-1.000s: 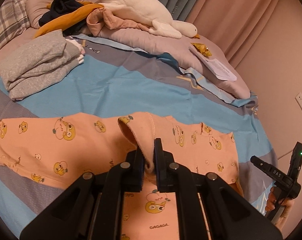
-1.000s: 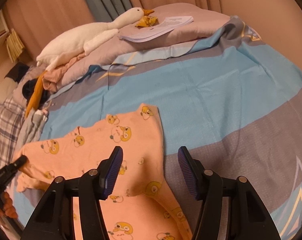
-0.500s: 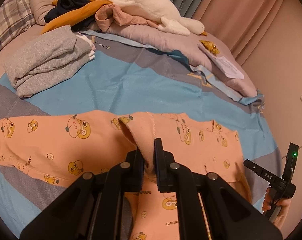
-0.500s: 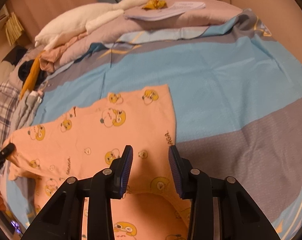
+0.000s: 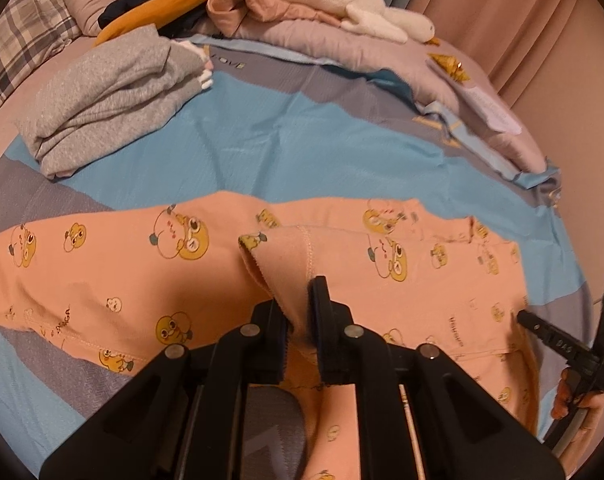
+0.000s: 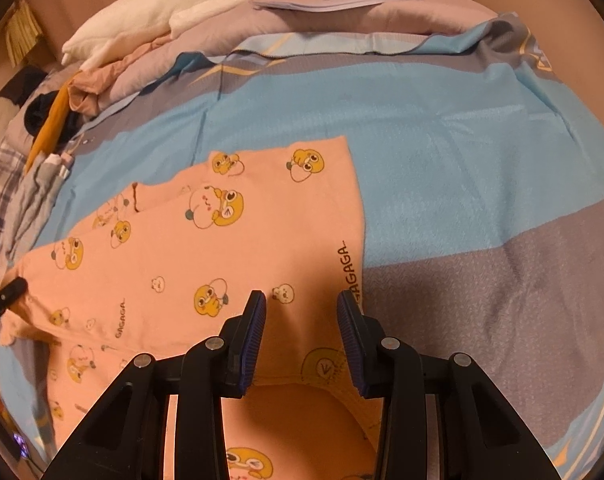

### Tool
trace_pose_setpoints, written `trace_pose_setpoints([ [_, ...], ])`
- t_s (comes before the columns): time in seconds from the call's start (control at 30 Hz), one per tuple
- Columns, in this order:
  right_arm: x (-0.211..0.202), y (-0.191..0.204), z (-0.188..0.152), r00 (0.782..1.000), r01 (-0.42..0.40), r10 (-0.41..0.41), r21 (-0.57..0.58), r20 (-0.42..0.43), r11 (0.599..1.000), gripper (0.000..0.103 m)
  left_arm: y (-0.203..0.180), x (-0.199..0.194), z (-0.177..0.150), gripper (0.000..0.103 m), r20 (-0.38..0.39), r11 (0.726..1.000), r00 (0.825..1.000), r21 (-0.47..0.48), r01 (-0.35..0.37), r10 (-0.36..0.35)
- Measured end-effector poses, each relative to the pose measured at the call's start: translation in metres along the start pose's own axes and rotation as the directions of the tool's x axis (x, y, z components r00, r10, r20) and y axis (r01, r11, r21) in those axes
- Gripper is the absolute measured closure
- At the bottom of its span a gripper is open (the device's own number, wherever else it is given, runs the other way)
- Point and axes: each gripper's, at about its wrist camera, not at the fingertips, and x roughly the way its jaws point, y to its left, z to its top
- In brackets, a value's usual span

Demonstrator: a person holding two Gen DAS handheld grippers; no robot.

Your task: Fold small clothes

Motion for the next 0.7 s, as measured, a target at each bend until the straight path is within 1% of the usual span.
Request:
trace_pose_setpoints([
  [0.23, 0.005, 0.003, 0.0, 1.0, 0.012, -0.012, -0.007, -0.018, 1.0, 0.064, 0.007, 0.014, -0.004, 0.089, -0.058, 0.999, 0.998, -0.015, -0.032, 0.031],
  [0.3, 0.007, 0.003, 0.0, 1.0, 0.018, -0.018, -0.011, -0.021, 1.0, 0.064, 0.007, 0.017, -0.004, 0.086, -0.072, 0.998, 0.996, -0.003, -0.055, 0.055],
  [0.37, 0.007, 0.004, 0.0, 0.999, 0.025, -0.025, -0.015, -0.022, 1.0, 0.064, 0.008, 0.021, -0.006, 0.078, -0.083, 0.997, 0.993, 0.004, -0.081, 0.081],
  [0.43, 0.008, 0.005, 0.0, 0.999, 0.029, -0.03, -0.019, -0.023, 0.999, 0.064, 0.009, 0.022, -0.007, 0.075, -0.087, 0.995, 0.992, 0.003, -0.096, 0.096],
  [0.63, 0.01, 0.005, -0.001, 0.999, 0.036, -0.037, -0.02, -0.026, 0.999, 0.064, 0.017, 0.026, -0.007, 0.066, -0.098, 0.995, 0.99, -0.024, -0.101, 0.098],
  [0.7, 0.011, 0.006, -0.001, 0.999, 0.041, -0.042, -0.026, -0.027, 0.999, 0.064, 0.017, 0.028, -0.008, 0.065, -0.104, 0.994, 0.989, -0.025, -0.106, 0.103],
])
